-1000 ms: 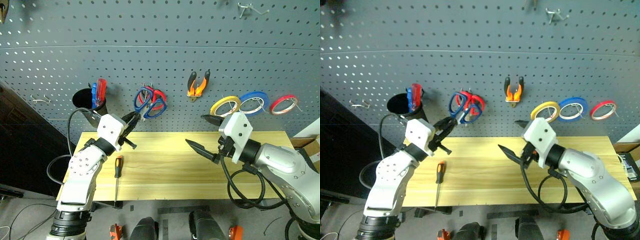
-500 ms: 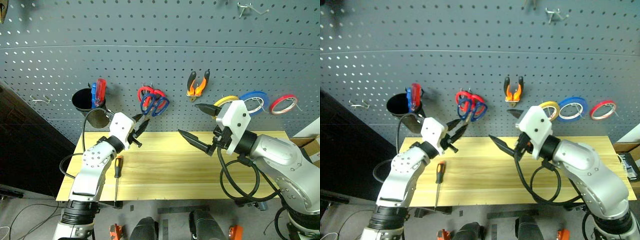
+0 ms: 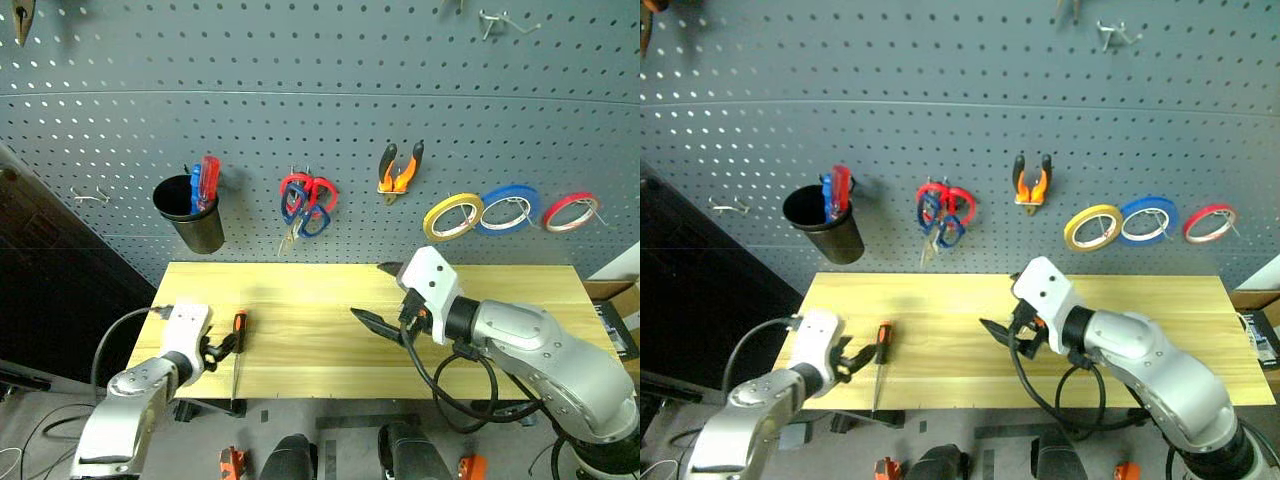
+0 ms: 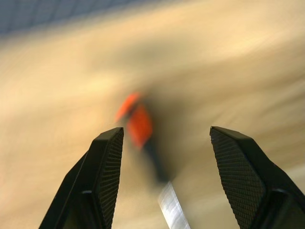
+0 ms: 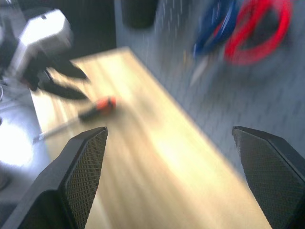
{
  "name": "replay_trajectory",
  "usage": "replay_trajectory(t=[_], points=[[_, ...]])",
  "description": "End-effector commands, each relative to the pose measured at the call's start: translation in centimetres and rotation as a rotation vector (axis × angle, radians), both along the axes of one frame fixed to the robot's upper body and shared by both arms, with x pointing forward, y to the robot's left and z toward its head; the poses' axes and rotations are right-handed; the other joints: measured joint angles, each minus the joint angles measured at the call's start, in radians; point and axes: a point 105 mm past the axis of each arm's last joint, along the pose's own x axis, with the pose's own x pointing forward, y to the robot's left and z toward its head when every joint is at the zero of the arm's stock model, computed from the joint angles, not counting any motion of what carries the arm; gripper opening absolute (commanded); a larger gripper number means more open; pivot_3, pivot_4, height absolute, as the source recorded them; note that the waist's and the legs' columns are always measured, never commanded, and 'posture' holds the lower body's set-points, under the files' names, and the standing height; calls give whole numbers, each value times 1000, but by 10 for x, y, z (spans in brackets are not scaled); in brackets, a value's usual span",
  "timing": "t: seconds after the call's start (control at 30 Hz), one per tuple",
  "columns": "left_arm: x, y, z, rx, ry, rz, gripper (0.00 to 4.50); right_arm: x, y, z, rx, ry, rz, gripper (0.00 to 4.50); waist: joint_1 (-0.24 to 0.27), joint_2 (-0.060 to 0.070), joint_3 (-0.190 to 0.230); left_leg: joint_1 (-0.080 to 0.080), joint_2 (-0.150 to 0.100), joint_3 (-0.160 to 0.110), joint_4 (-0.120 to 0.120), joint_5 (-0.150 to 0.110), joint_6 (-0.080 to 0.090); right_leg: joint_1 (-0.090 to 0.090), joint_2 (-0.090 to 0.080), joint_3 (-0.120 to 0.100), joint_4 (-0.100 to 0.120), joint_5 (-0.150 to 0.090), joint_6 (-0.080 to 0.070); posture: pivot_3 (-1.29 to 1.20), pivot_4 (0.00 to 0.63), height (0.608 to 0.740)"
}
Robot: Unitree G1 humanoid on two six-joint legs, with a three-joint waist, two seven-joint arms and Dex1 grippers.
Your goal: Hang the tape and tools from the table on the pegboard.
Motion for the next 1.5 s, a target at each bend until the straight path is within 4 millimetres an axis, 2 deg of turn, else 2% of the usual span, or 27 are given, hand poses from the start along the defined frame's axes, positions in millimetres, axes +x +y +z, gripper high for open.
replay_trajectory(t=[0.03, 0.23, 0.47, 0.67, 0.77, 0.97, 1.0, 1.2, 1.33, 1.43, 1.5], points=[[0, 5, -4, 7, 60, 50, 3062, -5, 7, 6, 4, 0, 38, 4500, 1, 0, 0, 0, 0, 0, 0, 0, -1, 0, 0, 0, 0, 0, 0, 19, 212, 740], [15, -3, -10, -7, 73, 41, 3062, -5, 19, 10, -19, -3, 97, 4500, -3, -1, 2, -1, 0, 0, -1, 2, -3, -2, -1, 1, -1, 0, 0, -3, 230, 740], [5, -5, -37, -77, 235, 129, 3062, -4, 26, 15, -35, -11, 138, 4500, -8, -1, 5, -2, 0, 0, -2, 1, -3, -3, -3, 2, -2, 0, 0, -23, 245, 740], [9, -5, -45, -112, 275, 196, 3062, -6, 26, 16, -46, -6, 155, 4500, -6, -3, 9, -2, 0, 0, -1, 1, -3, -3, -4, 1, -1, 0, 0, -45, 248, 740], [14, -1, -48, -118, 278, 211, 2460, -8, 25, 15, -59, -1, 159, 4500, -6, -3, 10, -2, 0, 0, -1, 1, -3, -3, -5, 1, -1, 0, 0, -45, 248, 740], [21, 1, -46, -109, 246, 193, 654, -14, 21, 12, -75, 14, 161, 4500, -8, -2, 10, -1, 0, 0, -2, 1, -3, -3, -6, 1, -2, 0, 0, -75, 238, 740], [20, 1, -45, -109, 237, 187, 528, -14, 20, 12, -77, 15, 162, 4500, -8, -2, 10, -1, 0, 0, -2, 1, -3, -3, -6, 1, -2, 0, 0, -75, 238, 740], [11, 1, -26, -82, 130, 154, 527, -15, 15, 14, -70, 12, 154, 4500, -9, -2, 10, -3, 0, 0, -2, 1, -4, -4, -7, 2, -3, 0, 0, -40, 216, 740], [7, -1, 2, 21, -39, 57, 527, -14, 11, 18, -49, -2, 154, 4500, -5, -2, 10, -6, 0, 0, -1, 1, -4, -6, -8, 3, -3, 0, 0, -3, 201, 740], [1, -14, 25, 131, -204, -93, 527, -14, 10, 24, -35, -32, 178, 4500, -1, -3, 10, -7, 0, -1, -1, 2, -4, -6, -8, 2, -3, 0, 0, 18, 189, 740], [-2, -25, 48, 204, -378, -184, 527, -19, 10, 30, -20, -66, 213, 4500, 1, -3, 10, -7, 0, -1, -2, 1, -4, -6, -8, 3, -4, 0, 0, 27, 182, 740]])
